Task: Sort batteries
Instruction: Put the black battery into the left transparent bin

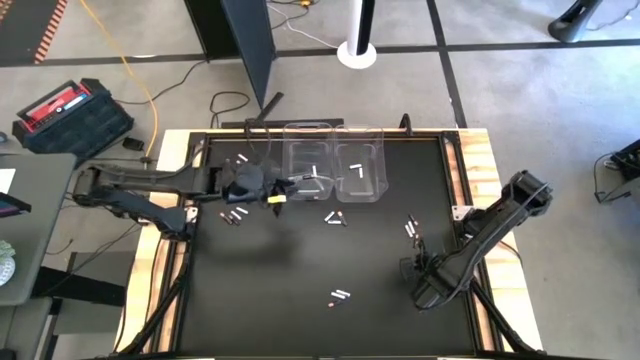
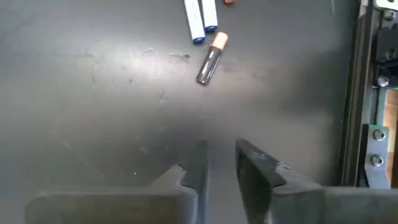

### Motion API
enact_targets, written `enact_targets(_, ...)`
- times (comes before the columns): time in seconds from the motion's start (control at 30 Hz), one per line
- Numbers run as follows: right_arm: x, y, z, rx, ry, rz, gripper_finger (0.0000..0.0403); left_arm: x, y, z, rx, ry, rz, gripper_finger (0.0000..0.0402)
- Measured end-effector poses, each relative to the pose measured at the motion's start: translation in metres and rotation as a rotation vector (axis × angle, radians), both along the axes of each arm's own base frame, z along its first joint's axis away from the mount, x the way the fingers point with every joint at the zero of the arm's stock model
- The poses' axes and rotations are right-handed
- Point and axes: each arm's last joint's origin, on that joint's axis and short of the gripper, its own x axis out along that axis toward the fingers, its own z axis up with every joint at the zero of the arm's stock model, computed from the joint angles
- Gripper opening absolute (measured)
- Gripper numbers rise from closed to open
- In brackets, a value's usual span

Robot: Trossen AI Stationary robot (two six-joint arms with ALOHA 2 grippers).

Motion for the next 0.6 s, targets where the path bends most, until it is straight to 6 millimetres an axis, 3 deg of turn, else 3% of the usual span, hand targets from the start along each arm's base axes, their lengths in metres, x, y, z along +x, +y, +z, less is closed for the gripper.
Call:
enact_targets(0.17,0.005,-0.005,-0.006,-0.046,0.037,-0.026,0.0157,-0.001,-0.013,0.001,0.02,-0.007,0.013,0.0103)
enact_targets(0.37,0.017,-0.006,-0.028,-0.112,0.105,-0.071,0.0216,0.002,-0.016,-0.004,0.0,0.005,0.021,0.0103)
enact_targets(0.6,0.028,0.0,-0.058,-0.144,0.094,-0.107,0.0224,0.002,-0.018,-0.004,-0.017,-0.006,0.025,0.0103)
